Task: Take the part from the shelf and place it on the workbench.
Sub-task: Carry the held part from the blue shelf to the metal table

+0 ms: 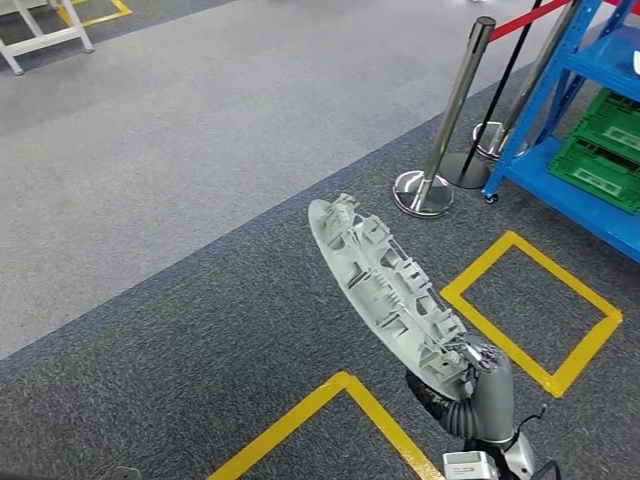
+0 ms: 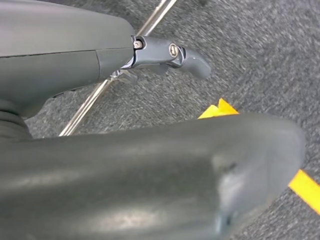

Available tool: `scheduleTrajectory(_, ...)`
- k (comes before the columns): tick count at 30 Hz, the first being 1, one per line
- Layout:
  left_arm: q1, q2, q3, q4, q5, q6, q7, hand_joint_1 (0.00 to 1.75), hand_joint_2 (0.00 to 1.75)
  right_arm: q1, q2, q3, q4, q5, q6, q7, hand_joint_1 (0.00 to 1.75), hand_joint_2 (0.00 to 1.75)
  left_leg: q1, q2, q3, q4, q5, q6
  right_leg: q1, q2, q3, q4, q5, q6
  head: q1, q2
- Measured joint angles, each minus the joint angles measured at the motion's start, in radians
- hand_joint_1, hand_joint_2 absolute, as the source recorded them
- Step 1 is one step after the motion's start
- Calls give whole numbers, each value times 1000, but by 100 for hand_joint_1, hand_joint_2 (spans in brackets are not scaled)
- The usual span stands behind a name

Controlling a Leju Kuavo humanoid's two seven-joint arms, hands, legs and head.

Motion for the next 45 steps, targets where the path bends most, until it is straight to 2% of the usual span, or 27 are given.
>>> scheduleTrajectory(2,-2,1,-5,1,-10,3,0,0,0,-23,-8,3,1,29,-5,10,175,175,5,-20,-11,2,6,-10,2,32,29,-63,13,-7,-2,0)
scheduleTrajectory(4,-2,5,-9,1,-17,8,0,0,0,-44,-17,8,3,53,-8,25,175,175,9,-41,-21,1,13,-23,1,15,34,-76,16,-5,-2,0)
scheduleTrajectory(5,-2,5,-11,1,-20,11,0,0,0,-54,-21,12,3,62,-7,33,175,175,8,-38,-25,7,9,-28,-1,2,37,-84,19,-6,-3,0)
scheduleTrajectory(7,-4,7,-13,2,-22,15,0,0,0,-73,-29,21,5,76,-5,43,175,175,5,6,-55,68,-31,-38,-7,-27,45,-98,26,-10,-9,0)
scheduleTrajectory(9,-7,7,-16,2,-23,16,0,0,0,-87,-34,28,8,83,-5,48,175,175,9,57,-115,199,-96,-50,-6,-57,46,-100,26,-13,-14,0)
scheduleTrajectory(10,-8,7,-18,2,-23,17,1,0,0,-92,-36,31,10,84,-4,49,175,175,12,66,-140,254,-116,-55,-6,-71,46,-100,25,-13,-14,0)
scheduleTrajectory(11,-7,7,-19,2,-23,17,1,0,0,-95,-37,33,12,85,-4,51,175,175,16,70,-151,280,-118,-59,-7,-85,46,-99,23,-12,-14,0)
scheduleTrajectory(12,-6,8,-20,2,-24,17,1,0,0,-97,-39,37,13,86,-3,52,175,175,20,74,-142,265,-101,-63,-7,-98,47,-97,21,-9,-14,0)
scheduleTrajectory(15,-5,9,-21,2,-24,17,3,0,0,-105,-43,49,16,93,0,57,175,175,24,114,-41,71,-17,-66,-8,-130,49,-85,8,6,-15,0)
scheduleTrajectory(17,-6,7,-22,3,-24,17,8,0,0,-118,-47,61,18,101,3,66,175,175,19,131,-13,11,-7,-52,-3,-143,49,-78,1,18,-15,0)
scheduleTrajectory(19,-4,6,-22,3,-25,18,16,0,0,-132,-52,76,22,110,6,80,175,175,15,115,-16,12,-9,-35,-2,-155,52,-78,-2,27,-13,0)
scheduleTrajectory(20,-4,5,-22,3,-25,19,19,0,0,-137,-56,84,24,113,6,85,175,175,16,107,-15,11,-9,-28,-4,-152,51,-75,-8,32,-12,0)
scheduleTrajectory(22,-5,4,-23,3,-24,21,21,0,0,-145,-64,96,29,118,5,92,175,175,19,89,-13,9,-6,-14,-8,-117,26,-19,-46,40,-7,0)
scheduleTrajectory(24,-8,3,-23,3,-24,23,23,0,0,-147,-72,106,34,118,4,95,175,175,18,71,-13,9,-5,-7,-9,-72,-40,115,-109,41,-1,0)
scheduleTrajectory(25,-10,2,-23,3,-24,24,23,0,0,-147,-74,110,37,114,5,98,175,175,16,60,-13,9,-5,-5,-8,-62,-75,181,-130,40,0,0)
scheduleTrajectory(26,-10,2,-23,3,-23,23,23,0,0,-148,-75,116,41,108,7,102,175,175,15,48,-13,9,-5,-5,-7,-59,-99,218,-132,37,1,0)
scheduleTrajectory(27,-9,2,-23,3,-22,22,23,0,0,-149,-76,121,44,99,11,107,175,175,13,36,-12,9,-5,-4,-6,-57,-107,219,-115,33,1,0)
scheduleTrajectory(29,-9,2,-23,3,-17,16,24,0,0,-159,-76,133,51,76,24,113,175,175,11,11,-7,9,-6,-4,-2,-39,-66,102,-34,19,1,0)
scheduleTrajectory(31,-11,3,-23,3,-12,9,26,0,0,-178,-76,147,58,55,36,116,175,175,11,-10,-10,10,-5,-9,-1,4,-10,-23,19,6,0,0)
scheduleTrajectory(33,-12,7,-23,3,-9,4,28,0,0,-199,-76,161,66,40,44,116,175,175,17,-28,-22,10,1,-20,1,22,9,-59,21,3,-1,0)
scheduleTrajectory(35,-9,12,-23,4,-6,1,31,0,0,-217,-75,173,73,30,50,116,175,175,21,-37,-28,10,4,-33,1,-1,13,-71,24,0,1,0)
scheduleTrajectory(37,-6,18,-23,4,-5,0,33,0,0,-229,-74,182,80,23,53,116,175,175,18,3,-46,47,-21,-45,-3,-28,23,-86,29,-8,-2,0)
scheduleTrajectory(39,-7,22,-23,4,-4,-1,34,0,0,-235,-73,188,86,16,55,117,175,175,17,55,-101,159,-80,-54,-4,-56,29,-91,29,-14,-6,0)
scheduleTrajectory(41,-8,24,-23,4,-3,-2,35,0,0,-240,-73,195,92,11,58,116,175,175,22,68,-153,270,-118,-61,-3,-83,30,-90,26,-14,-6,0)
scheduleTrajectory(42,-7,24,-22,4,-3,-2,35,0,0,-242,-73,198,96,9,59,116,175,175,24,71,-157,279,-110,-64,-3,-95,31,-90,25,-13,-6,0)
scheduleTrajectory(43,-6,24,-22,4,-3,-2,35,0,0,-243,-72,201,99,9,61,116,175,175,27,76,-140,247,-84,-66,-4,-106,33,-89,22,-11,-6,0)
scheduleTrajectory(45,-8,23,-22,5,-2,-2,35,0,0,-245,-72,206,103,8,62,116,175,175,26,108,-68,112,-23,-67,-2,-125,39,-84,14,-2,-6,0)
